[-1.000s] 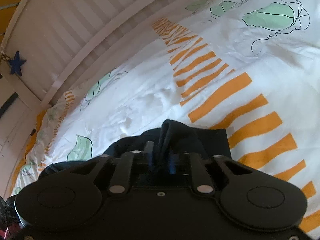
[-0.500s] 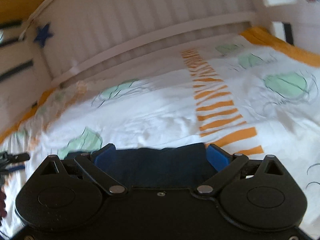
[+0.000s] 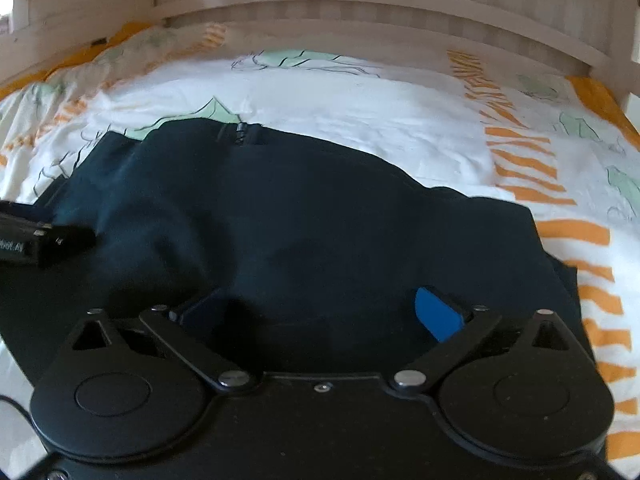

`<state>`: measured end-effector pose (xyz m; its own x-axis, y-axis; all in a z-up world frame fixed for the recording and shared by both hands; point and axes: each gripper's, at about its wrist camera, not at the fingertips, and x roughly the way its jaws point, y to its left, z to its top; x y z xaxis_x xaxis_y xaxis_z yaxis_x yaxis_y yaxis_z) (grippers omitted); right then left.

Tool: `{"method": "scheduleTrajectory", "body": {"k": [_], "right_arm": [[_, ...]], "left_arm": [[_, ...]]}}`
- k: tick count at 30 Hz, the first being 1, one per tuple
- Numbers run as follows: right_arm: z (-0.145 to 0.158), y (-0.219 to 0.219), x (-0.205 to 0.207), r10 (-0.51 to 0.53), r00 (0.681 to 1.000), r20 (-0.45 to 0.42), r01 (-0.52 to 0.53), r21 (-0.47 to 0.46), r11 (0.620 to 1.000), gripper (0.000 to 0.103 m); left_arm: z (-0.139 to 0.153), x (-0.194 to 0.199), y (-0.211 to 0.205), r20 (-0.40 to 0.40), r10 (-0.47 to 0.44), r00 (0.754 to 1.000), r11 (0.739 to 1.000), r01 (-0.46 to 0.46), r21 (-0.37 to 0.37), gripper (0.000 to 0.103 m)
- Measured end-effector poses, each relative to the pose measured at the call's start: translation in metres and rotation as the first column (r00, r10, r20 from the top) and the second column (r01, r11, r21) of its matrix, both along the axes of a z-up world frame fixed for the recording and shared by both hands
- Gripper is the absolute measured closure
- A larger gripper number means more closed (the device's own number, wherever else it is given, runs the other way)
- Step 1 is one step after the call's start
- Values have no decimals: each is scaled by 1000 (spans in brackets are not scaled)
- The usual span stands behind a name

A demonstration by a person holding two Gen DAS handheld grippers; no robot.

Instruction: Fold large clothes

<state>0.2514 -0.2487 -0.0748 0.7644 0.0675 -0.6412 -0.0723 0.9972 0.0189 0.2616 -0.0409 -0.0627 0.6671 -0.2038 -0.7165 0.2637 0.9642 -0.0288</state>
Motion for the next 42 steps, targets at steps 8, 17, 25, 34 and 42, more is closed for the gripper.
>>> {"method": "scheduleTrajectory", "body": {"k": [8,17,25,34,42], "right_arm": [[8,-8,-3,15,1000,-16,-15,36,999,2],[33,-79,-65,-106,993,42,95,212,973,1],[2,-134,-101,-206,971,-117,236,366,900,1],[-12,-146,-93,-150,983,-110,185,514,838,0],[-21,-151,-71,-95,992,-79,124,612,781,0]], "left_arm": [[12,-7,19,-18,-8,1000,996,7,-86,3],[26,-37,89,-79,73,994,971,-89,-223,3],[1,-35,113,-234,92,968,911,-176,-373,0],[-8,-8,95,-249,38,968,905,-139,-402,0],[-11,21,80,-245,-11,969,916,-88,-391,0]]}}
